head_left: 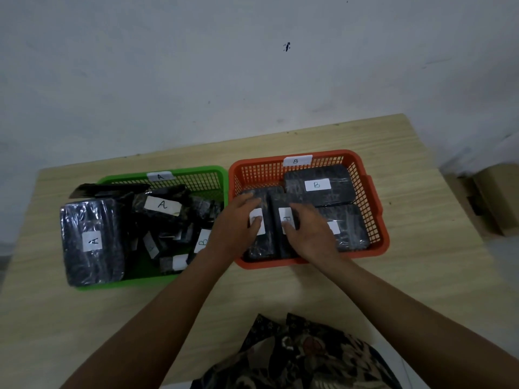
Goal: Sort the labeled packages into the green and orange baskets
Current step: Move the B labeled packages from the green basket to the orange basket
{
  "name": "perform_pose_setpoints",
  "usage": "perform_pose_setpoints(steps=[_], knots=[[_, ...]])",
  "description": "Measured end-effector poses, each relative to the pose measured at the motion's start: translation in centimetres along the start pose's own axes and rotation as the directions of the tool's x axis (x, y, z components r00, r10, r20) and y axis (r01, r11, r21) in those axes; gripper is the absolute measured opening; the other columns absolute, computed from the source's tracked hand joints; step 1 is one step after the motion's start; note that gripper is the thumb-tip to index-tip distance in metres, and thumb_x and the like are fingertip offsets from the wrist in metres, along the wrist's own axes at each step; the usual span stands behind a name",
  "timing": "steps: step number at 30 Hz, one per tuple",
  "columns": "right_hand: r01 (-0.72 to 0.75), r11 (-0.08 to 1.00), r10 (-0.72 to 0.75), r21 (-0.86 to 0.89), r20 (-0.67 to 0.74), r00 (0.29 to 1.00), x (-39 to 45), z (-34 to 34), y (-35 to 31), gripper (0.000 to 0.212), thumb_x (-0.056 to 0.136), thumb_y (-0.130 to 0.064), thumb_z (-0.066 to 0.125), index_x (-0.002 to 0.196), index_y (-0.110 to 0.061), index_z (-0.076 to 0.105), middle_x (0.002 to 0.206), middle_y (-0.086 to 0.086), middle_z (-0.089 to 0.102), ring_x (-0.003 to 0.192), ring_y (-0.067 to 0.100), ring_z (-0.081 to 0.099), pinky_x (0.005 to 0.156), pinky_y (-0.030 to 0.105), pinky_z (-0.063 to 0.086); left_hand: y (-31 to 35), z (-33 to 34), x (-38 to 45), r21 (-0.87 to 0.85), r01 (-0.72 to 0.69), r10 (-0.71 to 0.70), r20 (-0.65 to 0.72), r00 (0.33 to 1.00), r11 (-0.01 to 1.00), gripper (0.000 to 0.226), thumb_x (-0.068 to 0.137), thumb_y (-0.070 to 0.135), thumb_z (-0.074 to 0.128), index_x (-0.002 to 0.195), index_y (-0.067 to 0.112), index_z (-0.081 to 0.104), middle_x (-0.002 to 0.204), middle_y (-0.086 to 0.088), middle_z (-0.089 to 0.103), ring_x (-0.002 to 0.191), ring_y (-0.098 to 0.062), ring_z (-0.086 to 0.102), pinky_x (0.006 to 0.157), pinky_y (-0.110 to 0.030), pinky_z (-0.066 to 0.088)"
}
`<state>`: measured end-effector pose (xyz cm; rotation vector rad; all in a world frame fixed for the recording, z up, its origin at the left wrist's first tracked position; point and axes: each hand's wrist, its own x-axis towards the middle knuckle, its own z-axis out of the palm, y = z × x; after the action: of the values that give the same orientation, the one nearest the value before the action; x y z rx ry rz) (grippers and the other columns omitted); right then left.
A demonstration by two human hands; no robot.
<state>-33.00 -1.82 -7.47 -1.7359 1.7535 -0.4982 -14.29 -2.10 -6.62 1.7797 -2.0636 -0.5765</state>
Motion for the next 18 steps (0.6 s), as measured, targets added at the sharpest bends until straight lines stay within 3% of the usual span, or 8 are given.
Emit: perform_pose_setpoints(steps=[3,6,8,13,15,18], knots=[[0.125,0.992,-0.125,-0.012,-0.011,0.992,0.2,0.3,-2.0,0.045,0.093,-0.032,0.061,0.135,-0.019,0.053,0.136,0.002,0.053,0.124,0.020,0.048,0.099,0.036,0.045,-1.3,-1.7,-1.6,0.019,-0.009,0.011,-0.118,0.993,1.000,0.041,0.090,0.021,0.065,0.130,0.011,0.060,0.137,-0.008,0.054,0.127,-0.023,0.048,0.103,-0.035,0.043],[0.221,0.975,-0.220,-0.035,0.032,0.975,0.7,1.0,-3.6,0.045,0.094,-0.030,0.060,0.136,-0.016,0.054,0.137,0.004,0.053,0.126,0.021,0.047,0.102,0.035,0.043,-2.7,-2.4,-3.0,0.037,-0.003,0.008,-0.128,0.992,0.999,0.040,0.090,0.020,0.067,0.128,0.008,0.062,0.132,-0.010,0.058,0.123,-0.026,0.051,0.100,-0.040,0.048],[0.343,0.939,-0.337,-0.031,0.121,0.934,0.3,4.5,-8.9,0.043,0.095,-0.030,0.059,0.135,-0.016,0.056,0.135,0.004,0.054,0.124,0.022,0.049,0.101,0.037,0.043,-7.4,-5.4,-6.3,0.057,0.078,-0.070,-0.134,0.989,0.995,0.040,0.092,0.022,0.066,0.129,0.010,0.061,0.132,-0.008,0.058,0.123,-0.025,0.053,0.099,-0.037,0.047],[0.533,0.824,-0.479,-0.191,0.266,0.836,0.2,6.4,-10.4,0.039,0.095,-0.026,0.057,0.133,-0.016,0.059,0.132,0.004,0.060,0.122,0.023,0.053,0.099,0.037,0.041,-9.9,-5.3,-9.3,0.028,0.154,-0.154,-0.014,0.988,0.988,0.036,0.089,0.023,0.068,0.123,0.011,0.065,0.124,-0.007,0.062,0.108,-0.025,0.062,0.083,-0.039,0.054],[0.594,0.744,-0.494,-0.306,0.346,0.797,0.2,7.7,-11.5,0.039,0.096,-0.027,0.054,0.134,-0.019,0.058,0.133,0.000,0.059,0.125,0.020,0.051,0.106,0.037,0.032,-11.6,-5.6,-10.2,0.050,0.207,-0.209,0.049,0.977,0.977,0.037,0.090,0.027,0.066,0.125,0.014,0.064,0.127,-0.005,0.061,0.114,-0.024,0.059,0.086,-0.039,0.052],[0.614,0.711,-0.472,-0.342,0.415,0.778,0.4,9.1,-12.4,0.038,0.096,-0.022,0.056,0.134,-0.018,0.058,0.134,0.000,0.058,0.128,0.019,0.048,0.115,0.036,0.018,-13.1,-5.9,-10.7,0.034,0.228,-0.230,0.115,0.966,0.973,0.032,0.090,0.030,0.065,0.119,0.018,0.068,0.122,-0.004,0.063,0.115,-0.023,0.058,0.089,-0.035,0.049]])
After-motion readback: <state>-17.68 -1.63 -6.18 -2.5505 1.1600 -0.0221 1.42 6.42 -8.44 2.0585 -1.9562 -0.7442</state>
